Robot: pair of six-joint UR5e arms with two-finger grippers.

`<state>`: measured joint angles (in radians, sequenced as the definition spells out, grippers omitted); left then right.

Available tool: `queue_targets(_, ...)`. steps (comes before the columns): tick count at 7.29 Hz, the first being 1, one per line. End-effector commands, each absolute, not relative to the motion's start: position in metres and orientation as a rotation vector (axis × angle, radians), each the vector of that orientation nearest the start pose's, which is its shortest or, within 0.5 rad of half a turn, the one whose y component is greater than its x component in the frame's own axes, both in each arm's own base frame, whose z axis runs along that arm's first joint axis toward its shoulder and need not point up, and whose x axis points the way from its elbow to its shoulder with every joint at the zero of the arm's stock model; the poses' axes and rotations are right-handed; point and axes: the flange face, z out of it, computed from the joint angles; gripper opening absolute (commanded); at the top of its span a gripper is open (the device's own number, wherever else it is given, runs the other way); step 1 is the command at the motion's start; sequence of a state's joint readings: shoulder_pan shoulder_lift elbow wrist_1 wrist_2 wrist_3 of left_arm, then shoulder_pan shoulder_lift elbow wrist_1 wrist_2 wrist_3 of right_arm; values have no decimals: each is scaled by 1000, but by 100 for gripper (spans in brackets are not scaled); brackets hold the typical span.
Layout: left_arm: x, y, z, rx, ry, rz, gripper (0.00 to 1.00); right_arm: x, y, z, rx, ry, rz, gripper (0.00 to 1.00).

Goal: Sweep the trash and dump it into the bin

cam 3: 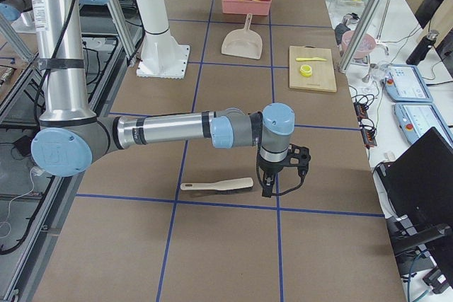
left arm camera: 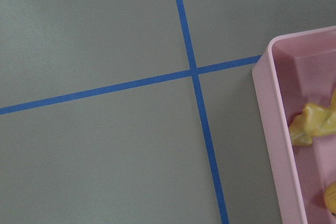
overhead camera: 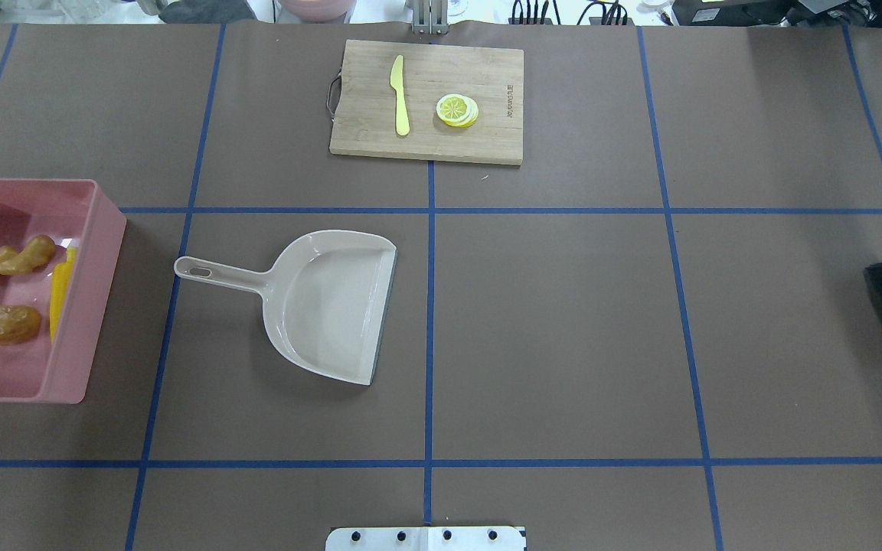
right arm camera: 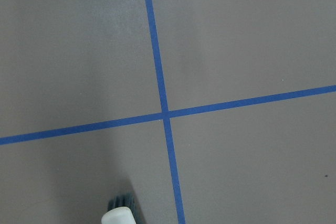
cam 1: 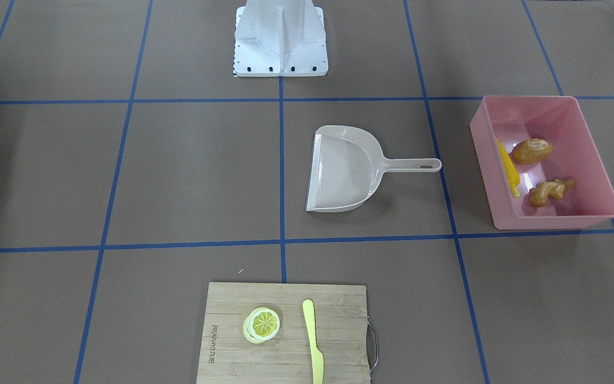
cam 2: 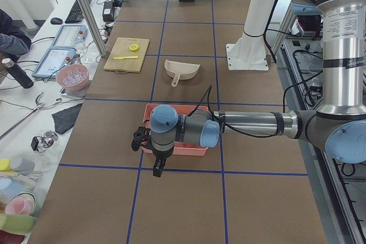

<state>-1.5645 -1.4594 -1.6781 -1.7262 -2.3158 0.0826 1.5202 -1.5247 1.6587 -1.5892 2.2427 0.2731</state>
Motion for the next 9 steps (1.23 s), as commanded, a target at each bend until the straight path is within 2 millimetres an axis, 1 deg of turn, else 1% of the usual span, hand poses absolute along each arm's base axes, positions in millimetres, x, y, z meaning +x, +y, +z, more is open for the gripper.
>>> queue_targets(1,-62,-453,648,162,740,136,98,45,-519,600,3,-681,175,100)
queue_targets(2,-62,-454,643,170,739,136,98,45,-519,601,-1,-684,175,100)
queue_targets(3,-62,-453,649,158,738,132,98,45,-520,600,9,-687,168,100)
queue_targets(4,-62,-452,650,157,740,130,98,44,-520,603,47,-693,132,100)
queue_targets(5,-62,-451,655,147,740,128,98,44,-518,606,65,-696,120,100)
queue_targets(7,-62,-452,651,156,740,131,98,44,-517,611,59,-696,124,100)
queue_targets(8,-62,-451,656,147,740,131,98,44,-517,611,60,-698,119,100)
queue_targets(9,-62,-452,654,151,742,130,98,44,-517,611,60,-704,114,100)
